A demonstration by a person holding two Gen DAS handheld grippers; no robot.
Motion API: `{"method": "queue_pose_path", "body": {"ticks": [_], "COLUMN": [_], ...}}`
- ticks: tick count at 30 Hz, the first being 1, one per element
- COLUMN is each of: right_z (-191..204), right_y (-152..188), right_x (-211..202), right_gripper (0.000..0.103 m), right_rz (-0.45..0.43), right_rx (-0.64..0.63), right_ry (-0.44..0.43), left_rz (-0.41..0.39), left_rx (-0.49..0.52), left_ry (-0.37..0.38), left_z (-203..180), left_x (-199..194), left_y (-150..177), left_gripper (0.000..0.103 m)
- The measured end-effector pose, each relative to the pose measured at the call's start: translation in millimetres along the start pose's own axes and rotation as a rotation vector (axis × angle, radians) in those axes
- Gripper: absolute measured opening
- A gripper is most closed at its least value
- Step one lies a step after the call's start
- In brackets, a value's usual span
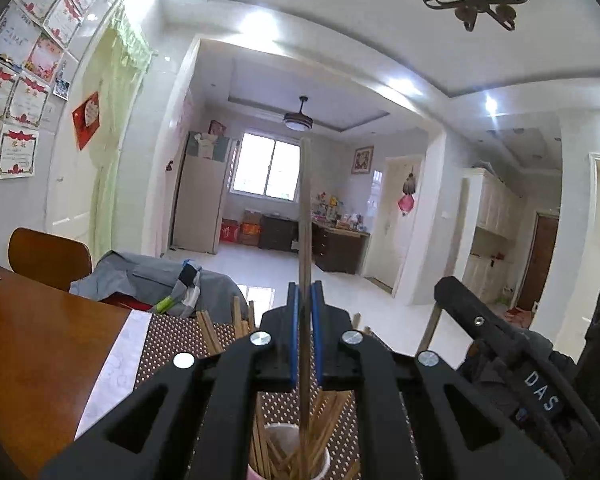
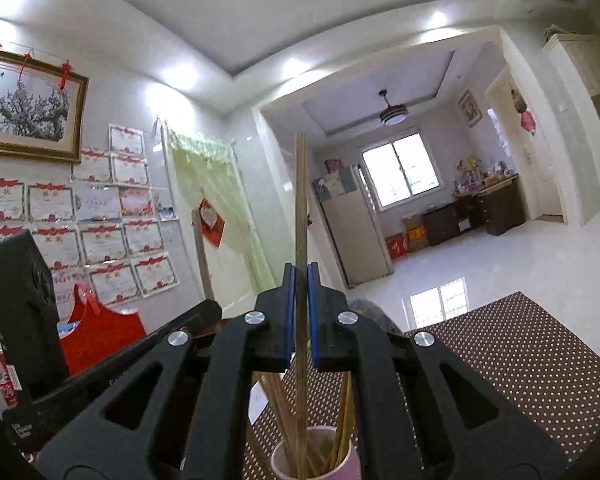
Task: Organize utensils
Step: 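Lift both held chopsticks and lower them into the pink cup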
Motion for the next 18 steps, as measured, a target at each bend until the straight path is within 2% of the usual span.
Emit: {"method": "queue_pose_path", "body": {"ticks": [3, 7, 18], "right_z": [-1.1, -2.8, -4.7], "right_y": [4.2, 12.8, 31.7], "right_x": [7.5, 14.5, 22.6], "right_gripper": [0.007, 0.007, 0.007], "right_rz": [-0.011, -0.009, 0.033], "right_rx": [-0.009, -0.015, -0.023], "right_ry": [0.008, 0.010, 0.020], "left_rz": [-0.049, -0.060, 0.034], "left_rx": [-0.011, -0.003, 0.056], "left_ry": [-0.009, -0.017, -0.032], "left_z": [3.2, 4.9, 2.3], "left_x": [3.5, 11.8, 26.2], "left_y": [0.2, 7.0, 37.7], "left_gripper": [0.006, 0.006, 0.006]}}
Point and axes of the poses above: each gripper's, at about its wrist camera, not at the fingertips, and x roughly the way its jaws point, z to its left, y to its underside, the point moved 7 cm from there along x, roughly the way its jaws point, and after that the axes turned 4 degrees about -z, right-handed, at the moved point
